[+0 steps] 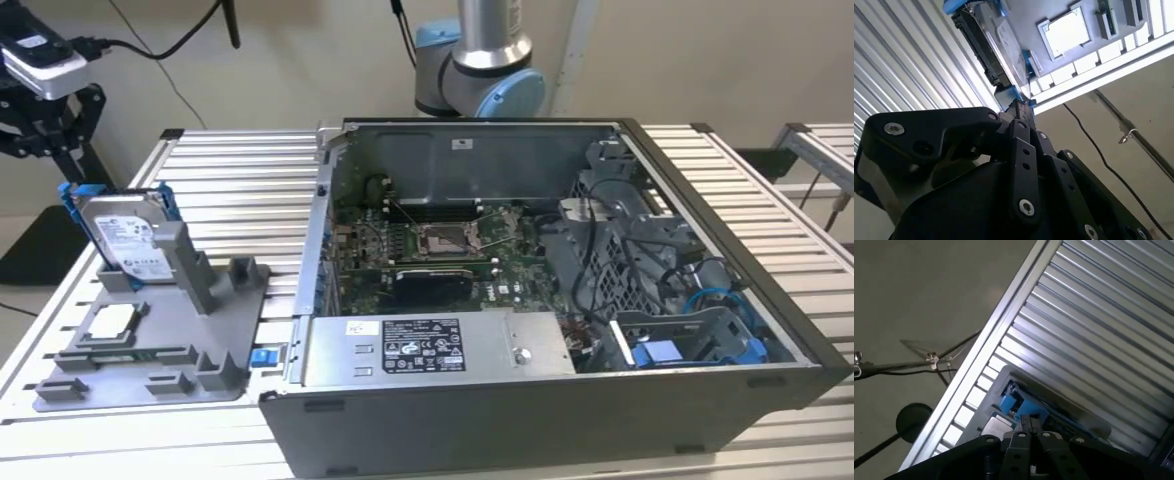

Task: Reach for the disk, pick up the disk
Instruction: 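Pick up the disk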

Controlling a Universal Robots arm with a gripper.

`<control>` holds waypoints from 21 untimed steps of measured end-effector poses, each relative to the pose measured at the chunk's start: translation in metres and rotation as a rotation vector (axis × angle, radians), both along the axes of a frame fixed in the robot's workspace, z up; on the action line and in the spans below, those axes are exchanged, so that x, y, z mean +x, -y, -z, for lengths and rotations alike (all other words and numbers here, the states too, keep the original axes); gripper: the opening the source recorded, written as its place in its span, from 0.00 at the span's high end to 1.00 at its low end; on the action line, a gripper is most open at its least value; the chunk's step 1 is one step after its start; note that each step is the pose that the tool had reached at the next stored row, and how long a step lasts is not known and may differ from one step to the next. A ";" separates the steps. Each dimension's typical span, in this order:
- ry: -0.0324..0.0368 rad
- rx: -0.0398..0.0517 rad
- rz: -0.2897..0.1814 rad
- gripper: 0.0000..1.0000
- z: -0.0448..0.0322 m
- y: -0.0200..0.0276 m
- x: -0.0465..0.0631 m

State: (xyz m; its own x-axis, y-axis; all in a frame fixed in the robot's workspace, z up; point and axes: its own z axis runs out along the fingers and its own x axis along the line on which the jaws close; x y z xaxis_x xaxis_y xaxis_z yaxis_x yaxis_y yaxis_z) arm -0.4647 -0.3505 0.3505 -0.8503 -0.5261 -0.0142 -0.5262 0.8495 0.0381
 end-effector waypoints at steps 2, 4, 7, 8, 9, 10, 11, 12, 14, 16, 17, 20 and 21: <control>0.0000 0.0000 -0.035 1.00 0.0000 0.0000 0.000; 0.0000 0.0000 -0.072 1.00 0.0000 0.0000 0.000; 0.0001 0.0000 -0.127 1.00 0.0000 0.0000 0.000; 0.0001 0.0000 -0.145 1.00 0.0000 0.0000 0.000; 0.0002 0.0000 -0.163 1.00 0.0000 0.0000 0.000; 0.0003 0.0000 -0.182 1.00 0.0000 0.0000 0.000; 0.0002 0.0000 -0.200 1.00 0.0000 0.0000 0.000; 0.0002 0.0000 -0.218 1.00 0.0000 0.0000 0.000; 0.0003 0.0001 -0.255 1.00 0.0000 0.0000 0.000; 0.0002 0.0000 -0.292 1.00 0.0000 0.0000 0.000; 0.0003 0.0000 -0.310 1.00 0.0000 0.0000 0.000; 0.0003 0.0000 -0.364 1.00 0.0000 0.0000 0.000; 0.0003 0.0000 -0.381 1.00 0.0000 0.0000 0.000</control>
State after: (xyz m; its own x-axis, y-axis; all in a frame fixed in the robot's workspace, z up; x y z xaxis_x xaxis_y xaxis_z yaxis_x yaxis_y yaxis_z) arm -0.4647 -0.3505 0.3505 -0.5933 -0.8048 -0.0144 -0.8047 0.5925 0.0380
